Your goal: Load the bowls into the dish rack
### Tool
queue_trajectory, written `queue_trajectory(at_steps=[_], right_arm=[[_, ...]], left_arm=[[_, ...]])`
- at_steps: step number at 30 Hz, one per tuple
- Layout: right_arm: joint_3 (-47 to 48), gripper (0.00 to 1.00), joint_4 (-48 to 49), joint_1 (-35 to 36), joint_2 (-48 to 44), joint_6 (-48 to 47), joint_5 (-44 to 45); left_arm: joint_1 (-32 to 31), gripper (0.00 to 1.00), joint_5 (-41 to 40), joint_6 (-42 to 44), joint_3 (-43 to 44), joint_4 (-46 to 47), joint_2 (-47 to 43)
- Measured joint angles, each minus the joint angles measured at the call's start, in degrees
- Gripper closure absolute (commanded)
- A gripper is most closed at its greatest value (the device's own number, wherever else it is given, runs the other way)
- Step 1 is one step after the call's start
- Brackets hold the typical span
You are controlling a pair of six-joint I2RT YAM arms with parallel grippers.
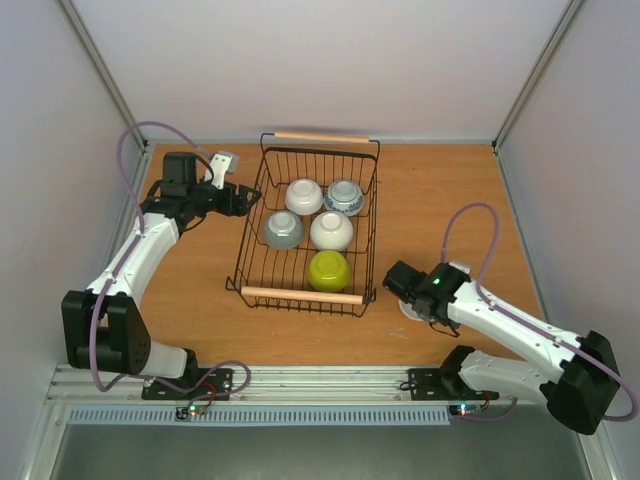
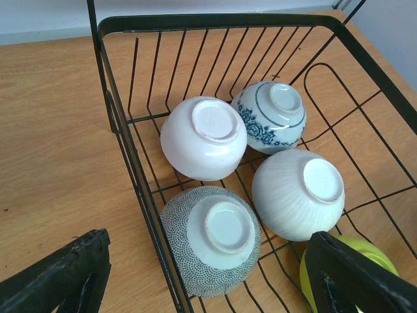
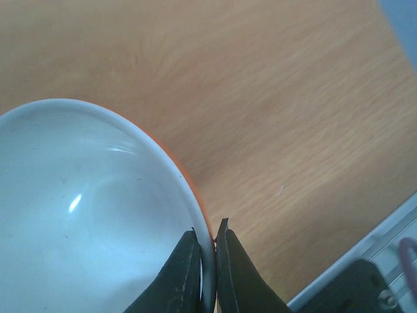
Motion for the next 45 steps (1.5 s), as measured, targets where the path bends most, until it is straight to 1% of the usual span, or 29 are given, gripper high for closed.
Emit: queue_trajectory(at_steps=[4, 8, 10, 12, 14, 17, 21, 25, 29, 34, 39, 45], right_arm=[[6.5, 0.99, -6.0, 0.0, -3.8, 0.5, 6.4], [12.2, 0.99, -7.0, 0.0, -7.9, -2.1, 11.9], [14.1, 0.99, -4.4, 0.0, -8.9, -5.9, 13.3], [15.1, 0.99, 0.7, 0.0, -9.0, -10.9, 13.7], [15.4, 0.99, 8.0, 0.0, -8.1, -17.1, 12.5], [17.6, 0.99, 16.5, 0.0, -3.4, -24.2, 9.6], [24.2, 0.99, 26.0, 0.2, 7.2, -31.6, 5.3], [29.8, 0.99, 30.7, 0.7, 14.1, -36.9, 1.9], [36.2, 0.99, 32.7, 1.3, 20.0, -40.7, -0.5], [41.8, 0.99, 34.5, 2.0, 26.3, -43.6, -2.6], [46.9, 0.99, 34.8, 2.7, 33.2, -45.8, -3.7], [49.9, 0.99, 34.9, 4.8, 37.3, -47.8, -4.6]], left_arm=[[0.0, 0.18, 0.3, 0.0, 0.0, 0.0, 0.0], [0.0, 0.18, 0.9, 0.1, 0.0, 0.0, 0.0], [0.0, 0.18, 1.6, 0.2, 0.0, 0.0, 0.0], [0.0, 0.19, 2.3, 0.2, 0.0, -0.2, 0.0], [0.0, 0.20, 3.4, 0.3, 0.1, -0.5, 0.0], [0.0, 0.21, 5.3, 0.8, 0.3, -1.2, 0.0], [-0.4, 0.22, 8.5, 2.5, 1.2, -3.3, 0.0], [-2.0, 0.22, 10.1, 4.8, 2.5, -5.6, 0.1], [-4.7, 0.22, 10.7, 7.4, 3.8, -8.5, 0.6], [-7.2, 0.22, 10.7, 10.4, 4.2, -11.7, 1.6], [-7.8, 0.23, 10.6, 12.0, 4.3, -13.7, 1.8], [-8.0, 0.23, 10.5, 12.9, 5.0, -14.5, 1.8]])
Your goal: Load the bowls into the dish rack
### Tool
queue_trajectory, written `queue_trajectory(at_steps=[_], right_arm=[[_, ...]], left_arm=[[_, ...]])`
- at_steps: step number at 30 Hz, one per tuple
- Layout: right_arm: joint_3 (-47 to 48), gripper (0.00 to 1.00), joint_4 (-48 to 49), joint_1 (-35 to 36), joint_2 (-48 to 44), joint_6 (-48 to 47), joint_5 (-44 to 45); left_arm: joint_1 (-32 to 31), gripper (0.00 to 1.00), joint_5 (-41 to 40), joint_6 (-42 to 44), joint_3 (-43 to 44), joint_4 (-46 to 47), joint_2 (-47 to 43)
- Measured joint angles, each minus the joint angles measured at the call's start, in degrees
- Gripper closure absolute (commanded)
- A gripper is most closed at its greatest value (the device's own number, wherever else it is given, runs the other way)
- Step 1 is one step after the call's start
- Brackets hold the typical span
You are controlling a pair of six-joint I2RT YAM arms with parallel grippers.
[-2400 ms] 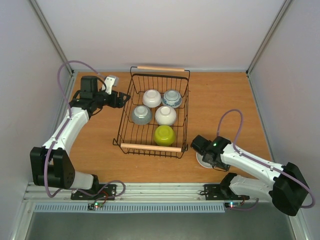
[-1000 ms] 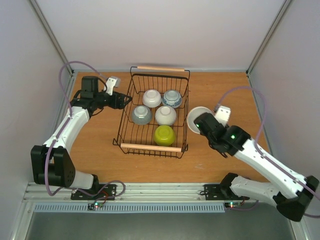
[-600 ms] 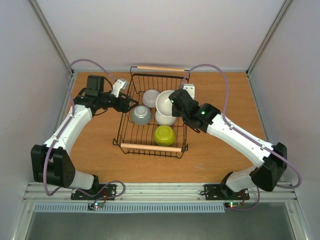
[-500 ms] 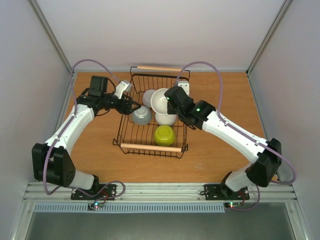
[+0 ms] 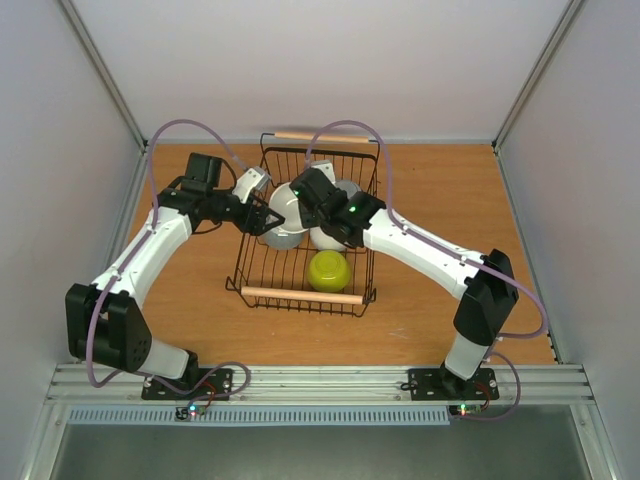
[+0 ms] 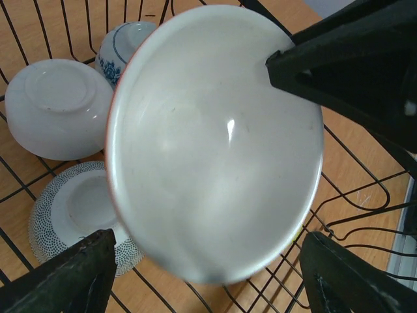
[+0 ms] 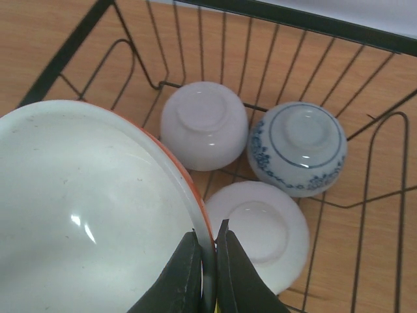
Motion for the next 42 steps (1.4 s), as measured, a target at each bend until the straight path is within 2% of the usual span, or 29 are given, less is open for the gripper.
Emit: queue_trajectory(at_steps=[4, 5, 8, 9, 10, 12, 16, 18, 19, 20, 23, 25, 28, 35, 42], right_arm=[[1.7, 0.99, 0.0, 2.0, 0.5, -0.8, -0.3], [1.9, 0.99, 0.0, 2.4, 0.5, -0.9, -0.2], [2.6, 0.99, -0.8, 3.3, 0.5, -1.7, 0.2], [2.7, 0.99, -1.3, 3.4, 0.5, -1.9, 0.3], [2.7, 0.99, -1.8, 3.5, 0.5, -2.1, 0.5], [2.7, 0.99, -2.6, 4.4, 0.5, -1.8, -0.8], [2.8, 0.99, -2.1, 5.7, 0.6, -0.8, 0.3], [2.8, 0.93, -2.1, 5.3, 0.6, -0.8, 0.0], [2.8, 0.88, -2.1, 5.3, 0.6, -0.8, -0.1], [2.8, 0.78, -2.1, 5.3, 0.6, -0.9, -0.4], [2.0, 0.40, -0.4, 5.3, 0.0, -1.6, -2.3], [-0.6, 0.21, 3.1, 5.2, -1.9, -2.6, -3.6], [-6.9, 0.04, 6.7, 4.7, -7.3, -4.0, -7.0], [-21.2, 0.01, 17.0, 0.1, -22.0, -4.9, -26.3], [-26.8, 0.01, 23.6, -1.0, -24.3, -3.7, -39.6]], left_arm=[[0.0, 0.33, 0.0, 0.2, 0.1, -0.2, 0.0], [0.0, 0.41, -0.3, 0.4, 0.1, -0.3, 0.0], [0.1, 0.85, -1.5, 0.9, 0.2, -1.0, 0.1], [0.1, 0.96, -2.3, 0.9, 0.2, -1.1, 0.2], [0.3, 0.99, -3.2, 0.6, 0.2, -1.1, 0.4], [1.0, 0.99, -6.8, -2.2, 0.8, 0.4, 1.4], [1.1, 1.00, -7.9, -3.2, 1.2, -0.1, 2.0], [1.0, 0.99, -8.0, -3.4, 1.3, -0.1, 2.0], [1.0, 0.99, -8.1, -3.4, 1.3, -0.1, 2.0], [1.0, 0.99, -8.2, -3.4, 1.3, -0.1, 2.0], [0.9, 1.00, -7.7, -2.0, 1.3, -0.2, 2.0], [-0.2, 0.99, -5.8, -0.4, 1.3, -1.0, 2.0], [-1.2, 0.99, -4.0, 0.8, 1.2, -1.0, 2.0], [0.7, 1.00, 0.7, 1.4, 1.1, -1.0, 2.0], [2.9, 0.99, 7.8, 1.5, 1.1, -1.5, 2.2]])
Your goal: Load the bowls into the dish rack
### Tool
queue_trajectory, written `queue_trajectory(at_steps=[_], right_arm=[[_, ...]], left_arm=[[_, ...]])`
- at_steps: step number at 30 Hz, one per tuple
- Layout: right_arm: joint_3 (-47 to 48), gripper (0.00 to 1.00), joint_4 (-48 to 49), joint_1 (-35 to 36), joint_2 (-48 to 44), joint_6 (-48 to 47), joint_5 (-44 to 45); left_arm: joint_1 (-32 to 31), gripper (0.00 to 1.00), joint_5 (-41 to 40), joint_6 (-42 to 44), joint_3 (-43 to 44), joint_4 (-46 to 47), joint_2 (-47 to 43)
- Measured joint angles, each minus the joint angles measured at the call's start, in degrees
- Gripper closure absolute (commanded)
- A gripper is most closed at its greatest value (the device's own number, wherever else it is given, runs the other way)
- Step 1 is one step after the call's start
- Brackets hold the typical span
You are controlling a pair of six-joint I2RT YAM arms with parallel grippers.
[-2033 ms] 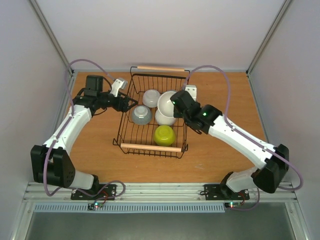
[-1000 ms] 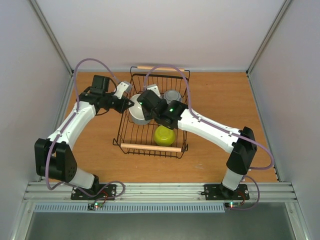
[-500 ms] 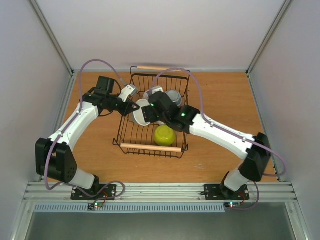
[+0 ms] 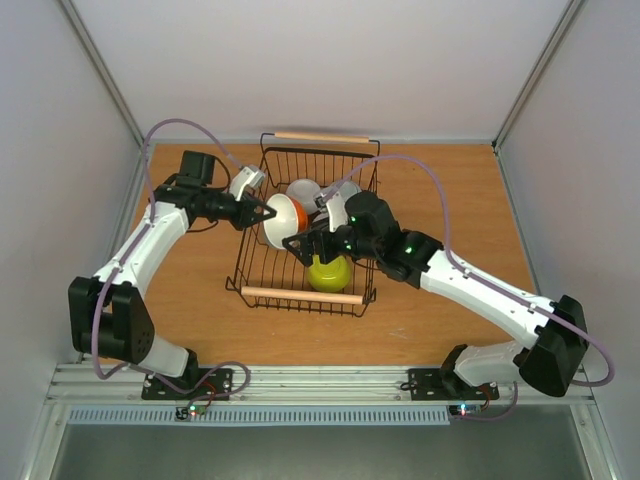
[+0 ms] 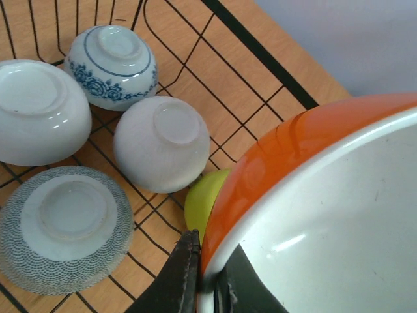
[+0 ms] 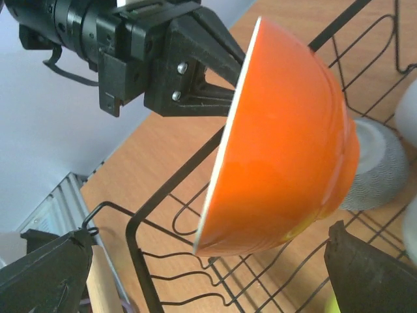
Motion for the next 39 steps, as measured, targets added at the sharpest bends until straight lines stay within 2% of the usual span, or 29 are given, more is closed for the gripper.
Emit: queue_trajectory(at_steps=[13, 14, 16, 17, 21, 22, 26, 27, 28, 29, 30, 33, 39], right_arm=[[-0.7, 0.01, 3.5, 0.0, 2.0, 0.4, -2.1], [-0.7, 0.04, 3.8, 0.0, 2.3, 0.4, -2.1], [-0.7, 0.18, 4.2, 0.0, 2.7, 0.5, -2.3], [-0.7, 0.31, 4.5, 0.0, 2.8, 0.4, -2.6], [-0.7, 0.93, 4.9, 0.2, 3.1, 1.8, -3.7], [-0.7, 0.98, 5.0, 0.1, 3.2, 1.9, -3.7], [-0.7, 0.99, 5.0, 0.0, 3.3, 2.1, -3.4], [-0.7, 0.99, 5.0, 0.0, 3.3, 2.1, -3.2], [-0.7, 0.99, 4.8, 0.0, 3.3, 2.0, -3.0], [-0.6, 0.99, 4.6, 0.0, 3.3, 1.7, -2.7], [-0.1, 0.99, 3.3, 0.0, 3.4, 1.1, -2.2], [3.9, 0.99, -3.8, 0.0, 5.6, -0.8, 0.2], [20.8, 0.99, -21.0, 0.0, 19.3, -4.4, 6.5]], left_arm=[[1.2, 0.99, 11.4, 4.8, 1.4, -5.9, 0.7], [1.2, 1.00, 12.2, 5.5, 1.6, -6.6, 0.7], [1.2, 1.00, 12.9, 7.1, 1.9, -7.4, 0.7], [1.3, 0.99, 13.0, 7.8, 2.0, -7.8, 0.7], [1.9, 0.99, 12.9, 9.8, 2.1, -8.0, 0.7], [2.0, 0.99, 12.7, 10.0, 2.2, -8.0, 0.7], [2.0, 0.98, 12.3, 10.0, 2.4, -8.0, 0.7], [2.0, 0.85, 12.1, 9.9, 2.4, -7.9, 0.7], [1.9, 0.62, 11.7, 9.6, 2.4, -7.6, 0.7], [1.7, 0.45, 11.2, 8.6, 2.4, -7.1, 0.7], [1.6, 0.38, 10.4, 7.7, 2.2, -5.9, 0.7], [1.1, 0.31, 3.7, 2.2, -0.6, 0.7, -0.4], [1.2, 0.27, -14.7, -6.4, -5.6, 9.8, -3.0]])
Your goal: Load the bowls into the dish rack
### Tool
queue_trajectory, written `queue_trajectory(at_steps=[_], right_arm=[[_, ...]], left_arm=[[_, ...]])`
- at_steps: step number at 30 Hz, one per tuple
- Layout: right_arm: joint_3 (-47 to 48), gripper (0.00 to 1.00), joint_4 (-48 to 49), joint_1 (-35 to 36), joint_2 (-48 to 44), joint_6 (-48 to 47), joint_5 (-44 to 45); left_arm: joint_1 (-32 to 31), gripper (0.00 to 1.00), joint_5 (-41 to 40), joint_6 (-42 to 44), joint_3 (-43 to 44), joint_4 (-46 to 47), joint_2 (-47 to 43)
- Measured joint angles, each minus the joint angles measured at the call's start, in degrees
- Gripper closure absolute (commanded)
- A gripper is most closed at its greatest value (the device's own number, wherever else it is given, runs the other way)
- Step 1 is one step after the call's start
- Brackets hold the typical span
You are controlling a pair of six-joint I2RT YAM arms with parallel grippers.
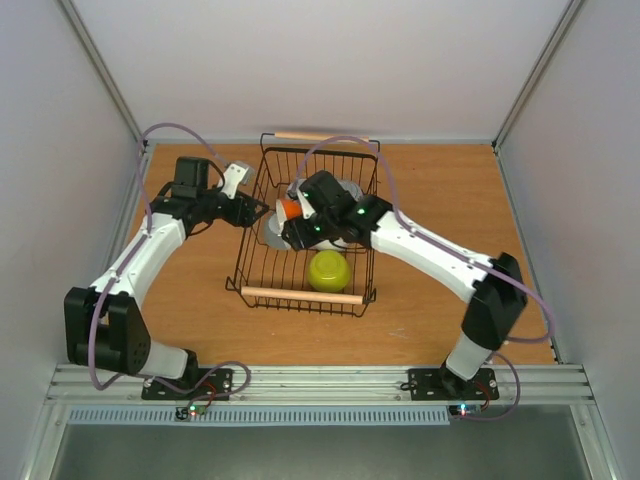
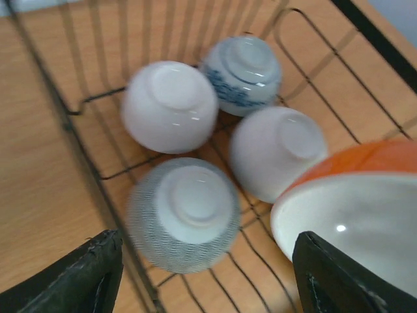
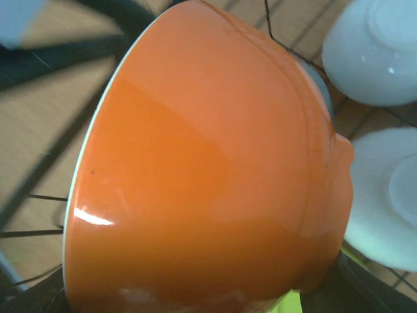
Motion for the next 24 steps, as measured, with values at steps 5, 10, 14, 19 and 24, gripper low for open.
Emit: queue_trajectory(at_steps=[5, 10, 14, 19, 24], right_arm=[[7.3, 0.99, -10.7, 2.0, 9.9, -3.0, 6.2], [10.6, 0.99, -18.0, 4.9, 15.9, -5.2, 11.5], [12.5, 0.99, -21.7, 5.7, 17.3, -6.3, 13.7], [17.3, 0.99, -24.7, 6.4, 20.5, -7.3, 17.5], [21.1, 0.96, -27.1, 8.4, 25.1, -8.3, 21.0]], left_arm=[[0.1, 0.25, -10.5, -3.2, -1.4, 4.5, -2.7], [0.7, 0.24, -15.7, -5.1, -1.9, 7.5, -4.1], [1.0, 0.24, -16.4, -6.0, -1.9, 8.1, -4.1], [1.3, 0.24, -16.3, -6.6, -1.9, 8.2, -4.0], [1.5, 0.23, -16.3, -6.8, -1.9, 8.3, -3.7]])
